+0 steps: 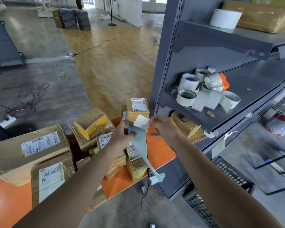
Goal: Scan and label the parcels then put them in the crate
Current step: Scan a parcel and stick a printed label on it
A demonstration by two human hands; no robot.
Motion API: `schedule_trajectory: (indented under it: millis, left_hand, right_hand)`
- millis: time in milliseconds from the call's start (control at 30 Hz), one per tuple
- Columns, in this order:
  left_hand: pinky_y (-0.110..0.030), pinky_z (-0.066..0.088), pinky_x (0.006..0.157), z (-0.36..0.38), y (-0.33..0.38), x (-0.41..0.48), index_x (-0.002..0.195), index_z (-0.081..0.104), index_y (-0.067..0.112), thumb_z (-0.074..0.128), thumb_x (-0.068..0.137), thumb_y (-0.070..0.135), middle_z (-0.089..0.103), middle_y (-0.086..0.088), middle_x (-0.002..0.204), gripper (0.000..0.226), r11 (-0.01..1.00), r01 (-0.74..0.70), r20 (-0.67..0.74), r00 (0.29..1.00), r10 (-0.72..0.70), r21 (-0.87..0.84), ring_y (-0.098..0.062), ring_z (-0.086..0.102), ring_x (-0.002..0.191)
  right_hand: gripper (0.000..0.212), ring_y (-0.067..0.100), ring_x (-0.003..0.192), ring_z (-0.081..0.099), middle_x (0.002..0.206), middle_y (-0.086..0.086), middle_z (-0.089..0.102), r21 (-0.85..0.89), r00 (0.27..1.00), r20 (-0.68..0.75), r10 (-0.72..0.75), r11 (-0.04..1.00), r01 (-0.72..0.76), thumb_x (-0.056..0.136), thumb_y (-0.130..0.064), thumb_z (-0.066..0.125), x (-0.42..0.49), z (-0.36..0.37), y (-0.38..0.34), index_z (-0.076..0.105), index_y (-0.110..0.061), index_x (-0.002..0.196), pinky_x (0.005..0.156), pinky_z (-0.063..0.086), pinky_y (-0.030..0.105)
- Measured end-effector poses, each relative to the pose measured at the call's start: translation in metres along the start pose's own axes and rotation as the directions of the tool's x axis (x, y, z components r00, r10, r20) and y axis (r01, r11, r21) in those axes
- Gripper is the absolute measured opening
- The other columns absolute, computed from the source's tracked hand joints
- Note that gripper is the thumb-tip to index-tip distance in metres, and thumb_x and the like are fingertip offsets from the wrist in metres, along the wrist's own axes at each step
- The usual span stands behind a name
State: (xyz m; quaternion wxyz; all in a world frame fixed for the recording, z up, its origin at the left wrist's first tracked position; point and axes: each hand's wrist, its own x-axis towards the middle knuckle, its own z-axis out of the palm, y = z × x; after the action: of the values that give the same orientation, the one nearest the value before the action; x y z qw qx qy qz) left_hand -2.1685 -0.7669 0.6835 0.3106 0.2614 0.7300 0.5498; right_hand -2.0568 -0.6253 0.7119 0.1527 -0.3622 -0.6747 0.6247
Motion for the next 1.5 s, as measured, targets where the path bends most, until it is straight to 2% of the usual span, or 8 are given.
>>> schedule_trajectory:
  millis: [233,400,533,767,900,1200,1433,1500]
  left_hand:
    - [-0.033,0.048,0.089,0.001,0.002,-0.005,0.106,0.055,0.031,0.076,0.083,0.027,0.065,0.004,0.107,0.032,0.998,-0.038,0.073,0.996,0.042,-0.052,-0.011,0.06,0.102]
    - [-0.033,0.052,0.091,-0.002,0.0,-0.006,0.115,0.055,0.023,0.077,0.081,0.011,0.067,0.0,0.108,0.042,0.996,-0.011,0.079,0.997,0.018,-0.093,-0.013,0.063,0.103]
    - [-0.022,0.055,0.073,-0.009,0.003,-0.008,0.121,0.05,0.022,0.076,0.076,-0.005,0.067,-0.004,0.112,0.058,0.983,0.01,0.151,0.988,0.018,-0.183,-0.017,0.066,0.102]
    - [-0.038,0.059,0.086,-0.001,-0.002,0.005,0.116,0.058,0.006,0.064,0.093,0.023,0.066,-0.011,0.117,0.029,0.973,0.125,0.105,0.989,-0.106,-0.192,-0.02,0.067,0.105]
    - [-0.028,0.059,0.079,0.012,-0.001,0.008,0.103,0.061,0.006,0.058,0.095,0.017,0.069,-0.006,0.108,0.014,0.993,0.105,0.01,0.995,-0.104,-0.05,-0.015,0.066,0.102]
    - [-0.037,0.058,0.085,0.035,-0.003,0.012,0.096,0.062,0.016,0.061,0.091,0.021,0.066,-0.003,0.103,0.007,0.989,0.102,-0.014,0.995,-0.102,0.105,-0.016,0.064,0.1]
    - [-0.044,0.055,0.091,0.057,-0.004,0.018,0.082,0.062,0.018,0.059,0.092,0.016,0.066,-0.006,0.094,0.01,0.979,0.174,-0.081,0.983,-0.166,0.108,-0.022,0.064,0.095]
    - [-0.044,0.055,0.09,0.065,-0.006,0.021,0.082,0.063,0.015,0.058,0.093,0.014,0.065,-0.008,0.092,0.012,0.975,0.213,-0.103,0.973,-0.205,0.066,-0.022,0.064,0.093]
  right_hand:
    - [0.005,0.031,0.096,0.062,0.108,0.011,0.065,0.114,0.941,0.249,0.23,0.958,-0.265,0.097,-0.01,0.059,0.004,0.01,0.004,0.06,-0.013,0.093,0.076,0.057,0.043]
    - [0.009,0.025,0.091,0.06,0.099,0.008,0.065,0.102,0.944,0.196,0.264,0.952,-0.288,0.095,-0.008,0.062,0.009,0.015,0.008,0.062,-0.016,0.089,0.078,0.053,0.04]
    - [0.015,0.019,0.079,0.058,0.089,0.001,0.065,0.096,0.965,0.107,0.239,0.964,-0.249,0.096,-0.01,0.06,0.01,0.014,0.009,0.062,-0.019,0.084,0.072,0.048,0.033]
    - [0.01,0.021,0.094,0.056,0.095,0.0,0.065,0.001,0.962,-0.023,0.273,0.962,-0.273,0.095,-0.017,0.064,0.014,0.003,0.021,0.064,-0.022,0.086,0.077,0.044,0.036]
    - [0.01,0.019,0.092,0.057,0.1,0.001,0.068,-0.003,0.954,-0.034,0.298,0.954,-0.298,0.094,-0.017,0.065,0.013,-0.008,0.029,0.065,-0.023,0.086,0.078,0.045,0.038]
    - [0.008,0.021,0.09,0.057,0.099,0.002,0.069,-0.045,0.95,-0.044,0.309,0.949,-0.311,0.094,-0.019,0.066,0.01,-0.03,0.035,0.066,-0.023,0.087,0.071,0.049,0.033]
    - [0.019,0.012,0.067,0.044,0.087,-0.005,0.056,-0.274,0.977,-0.088,0.194,0.938,-0.211,0.095,-0.018,0.064,0.014,-0.047,0.048,0.069,-0.028,0.111,0.052,0.038,0.022]
    - [0.036,0.008,0.067,0.044,0.105,-0.002,0.06,-0.34,0.99,-0.072,0.119,0.931,-0.137,0.092,-0.013,0.066,0.018,-0.049,0.057,0.064,-0.029,0.125,0.052,0.036,0.019]
